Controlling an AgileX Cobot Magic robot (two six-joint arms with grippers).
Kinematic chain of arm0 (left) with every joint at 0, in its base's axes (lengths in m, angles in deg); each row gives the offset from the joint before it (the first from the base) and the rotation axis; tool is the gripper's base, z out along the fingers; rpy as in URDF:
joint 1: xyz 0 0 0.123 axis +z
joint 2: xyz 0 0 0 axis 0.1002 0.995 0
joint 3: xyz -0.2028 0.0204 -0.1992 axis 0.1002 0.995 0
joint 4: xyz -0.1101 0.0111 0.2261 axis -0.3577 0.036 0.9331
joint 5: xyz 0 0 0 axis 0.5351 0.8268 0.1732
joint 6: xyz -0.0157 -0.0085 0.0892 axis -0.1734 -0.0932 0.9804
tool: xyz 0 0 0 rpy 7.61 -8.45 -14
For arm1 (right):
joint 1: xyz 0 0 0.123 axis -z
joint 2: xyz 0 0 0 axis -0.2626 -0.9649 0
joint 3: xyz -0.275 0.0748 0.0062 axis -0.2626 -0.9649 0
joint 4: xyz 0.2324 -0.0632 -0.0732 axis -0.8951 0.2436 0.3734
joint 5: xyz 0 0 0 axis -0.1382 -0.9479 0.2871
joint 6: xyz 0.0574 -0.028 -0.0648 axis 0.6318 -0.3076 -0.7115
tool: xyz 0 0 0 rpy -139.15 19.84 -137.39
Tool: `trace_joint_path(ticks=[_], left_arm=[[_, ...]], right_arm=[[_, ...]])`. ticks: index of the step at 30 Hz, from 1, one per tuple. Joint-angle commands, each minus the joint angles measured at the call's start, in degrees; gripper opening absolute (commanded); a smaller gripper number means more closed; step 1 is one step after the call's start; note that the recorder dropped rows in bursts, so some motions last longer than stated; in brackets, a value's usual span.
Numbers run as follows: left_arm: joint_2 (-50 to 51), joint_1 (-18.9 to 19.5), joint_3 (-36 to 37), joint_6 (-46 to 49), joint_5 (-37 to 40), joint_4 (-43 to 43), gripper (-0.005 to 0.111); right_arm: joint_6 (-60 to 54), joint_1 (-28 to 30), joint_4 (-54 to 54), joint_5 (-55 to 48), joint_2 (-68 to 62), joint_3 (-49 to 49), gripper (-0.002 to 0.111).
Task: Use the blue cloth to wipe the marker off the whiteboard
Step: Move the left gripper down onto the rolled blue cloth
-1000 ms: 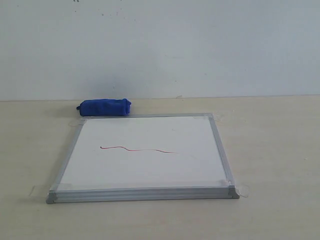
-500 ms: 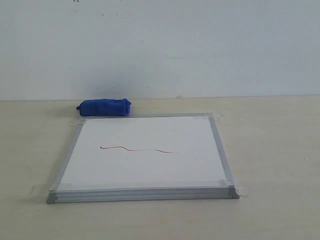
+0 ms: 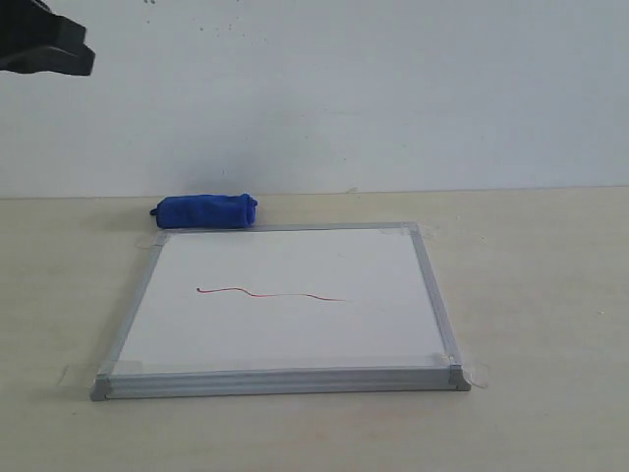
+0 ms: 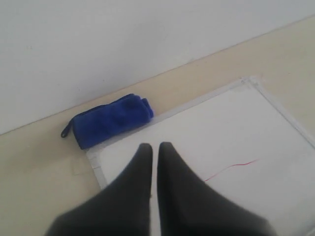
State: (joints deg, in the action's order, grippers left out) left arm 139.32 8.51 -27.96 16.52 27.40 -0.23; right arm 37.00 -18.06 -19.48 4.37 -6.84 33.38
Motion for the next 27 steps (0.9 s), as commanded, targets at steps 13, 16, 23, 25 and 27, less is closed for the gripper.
trace_joint_path(ticks=[13, 16, 23, 25, 27], left_arm=[[47.4, -2.4, -53.1, -8.4, 21.4, 23.3, 0.004], [53.2, -3.3, -60.6, -4.0, 25.0, 24.4, 0.004], [59.9, -4.0, -65.6, 3.9, 29.2, 23.1, 0.004], [60.8, -4.0, -65.6, 4.3, 28.4, 22.4, 0.004], [61.2, -4.1, -65.6, 5.3, 28.0, 22.2, 0.004]], right_arm=[[0.0, 0.3, 0.3, 0.3, 0.3, 0.1, 0.001], [0.0, 0.3, 0.3, 0.3, 0.3, 0.1, 0.001], [0.0, 0.3, 0.3, 0.3, 0.3, 0.1, 0.001], [0.0, 0.3, 0.3, 0.3, 0.3, 0.1, 0.001], [0.0, 0.3, 0.3, 0.3, 0.3, 0.1, 0.001]])
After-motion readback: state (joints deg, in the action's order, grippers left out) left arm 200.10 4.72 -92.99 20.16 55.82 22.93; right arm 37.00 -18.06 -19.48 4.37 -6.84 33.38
